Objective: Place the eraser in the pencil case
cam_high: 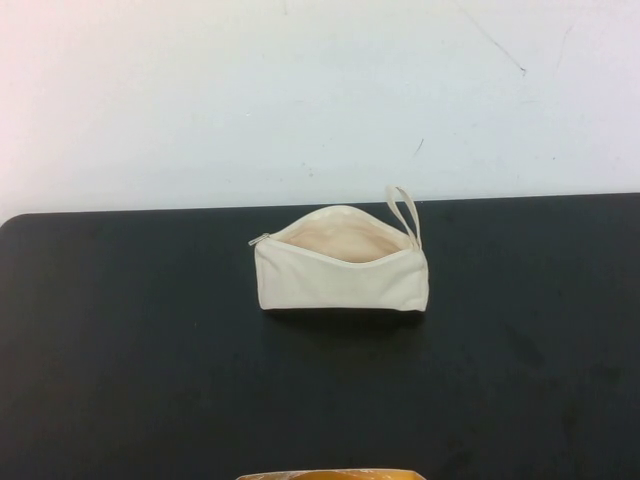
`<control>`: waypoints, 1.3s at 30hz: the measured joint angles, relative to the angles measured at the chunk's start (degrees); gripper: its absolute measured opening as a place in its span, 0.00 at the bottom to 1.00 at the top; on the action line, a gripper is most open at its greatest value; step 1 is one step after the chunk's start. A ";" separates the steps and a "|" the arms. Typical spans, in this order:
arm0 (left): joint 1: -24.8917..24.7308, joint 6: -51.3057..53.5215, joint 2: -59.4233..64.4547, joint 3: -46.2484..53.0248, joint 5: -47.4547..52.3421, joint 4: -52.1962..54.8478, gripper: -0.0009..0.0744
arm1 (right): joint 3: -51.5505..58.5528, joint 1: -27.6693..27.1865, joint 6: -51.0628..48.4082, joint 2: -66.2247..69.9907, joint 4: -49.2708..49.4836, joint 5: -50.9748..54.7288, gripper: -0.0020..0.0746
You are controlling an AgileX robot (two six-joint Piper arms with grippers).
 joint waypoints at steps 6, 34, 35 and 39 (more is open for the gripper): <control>0.00 0.00 0.00 0.00 0.00 0.00 0.01 | 8.58 0.00 3.04 -7.60 -3.23 -0.14 0.02; 0.00 0.00 0.00 0.00 0.00 0.00 0.01 | 39.62 -17.84 33.83 -26.56 -36.84 -12.88 0.02; 0.00 0.00 0.00 0.00 0.00 0.00 0.01 | 40.29 -19.96 36.54 -27.90 -39.83 -12.34 0.02; 0.00 0.00 0.00 0.00 0.00 0.00 0.01 | 43.69 -26.22 42.99 -33.16 -44.12 -11.74 0.02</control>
